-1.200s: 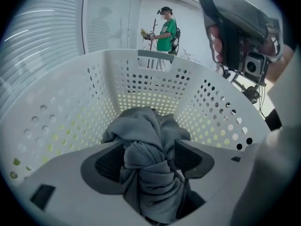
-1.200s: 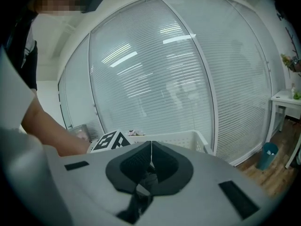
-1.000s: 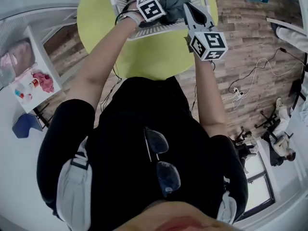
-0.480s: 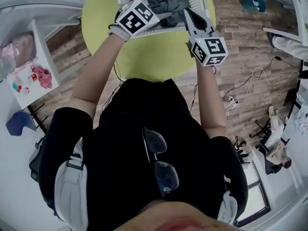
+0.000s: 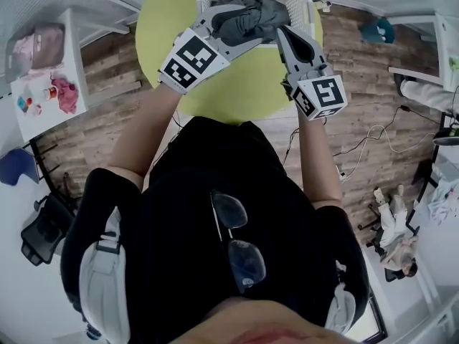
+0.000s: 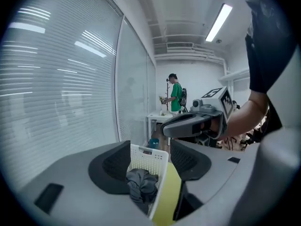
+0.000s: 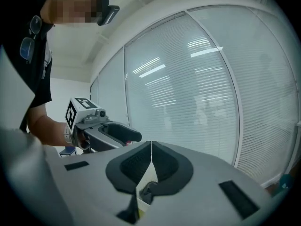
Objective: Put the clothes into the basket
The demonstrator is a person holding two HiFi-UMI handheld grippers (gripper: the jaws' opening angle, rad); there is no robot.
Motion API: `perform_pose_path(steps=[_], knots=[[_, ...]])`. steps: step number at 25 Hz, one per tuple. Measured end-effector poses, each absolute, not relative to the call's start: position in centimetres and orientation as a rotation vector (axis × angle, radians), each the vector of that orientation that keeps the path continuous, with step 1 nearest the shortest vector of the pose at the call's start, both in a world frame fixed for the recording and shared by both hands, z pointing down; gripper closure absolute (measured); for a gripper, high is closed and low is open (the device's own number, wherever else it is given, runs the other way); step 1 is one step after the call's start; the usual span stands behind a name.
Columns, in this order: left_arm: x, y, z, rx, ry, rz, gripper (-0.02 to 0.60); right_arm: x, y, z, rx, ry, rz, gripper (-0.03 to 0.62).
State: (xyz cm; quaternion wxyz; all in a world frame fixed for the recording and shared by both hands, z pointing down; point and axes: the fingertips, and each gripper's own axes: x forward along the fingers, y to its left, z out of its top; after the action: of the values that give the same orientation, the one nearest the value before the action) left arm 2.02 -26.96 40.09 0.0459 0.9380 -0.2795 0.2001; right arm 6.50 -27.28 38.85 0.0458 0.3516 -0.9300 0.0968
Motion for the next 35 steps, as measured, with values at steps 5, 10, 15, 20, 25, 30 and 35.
perform_pose_path(steps=[5,10,15,20,25,30,35], knots=[[0.9,-22.8,37.1,2.882,-0.983,0.403,0.38,5.4,-23.6,37.0,0.97,-2.906,0.254,0.569],[-0.5,-19.0,36.0,2.88,-1.086,0.294,0.5,4.5,-20.0,35.7,0.882,-2.957,0.219,0.569],[-1.0,-16.5,35.8,2.86,-1.085,0.251,0.571,3.6,-17.4,34.3,0.827,-2.991,0.188,0.569],[-0.4,-15.7,35.5,2.862,-1.108,0.204,0.571,3.3,-16.1,34.0,0.815,-2.999,0.171,0.569],[-0.4,-15.3,34.8,2.886,-1.154,0.169,0.572,3.1,-15.7,34.1,0.829,-2.99,0.165,0.569],[-0.7,-15.6,34.1,2.894,-1.194,0.118,0.572,3.1,-15.9,33.9,0.846,-2.989,0.145,0.569],[-0.7,-15.6,34.2,2.893,-1.178,0.154,0.572,3.1,-15.8,33.6,0.842,-2.994,0.132,0.569]])
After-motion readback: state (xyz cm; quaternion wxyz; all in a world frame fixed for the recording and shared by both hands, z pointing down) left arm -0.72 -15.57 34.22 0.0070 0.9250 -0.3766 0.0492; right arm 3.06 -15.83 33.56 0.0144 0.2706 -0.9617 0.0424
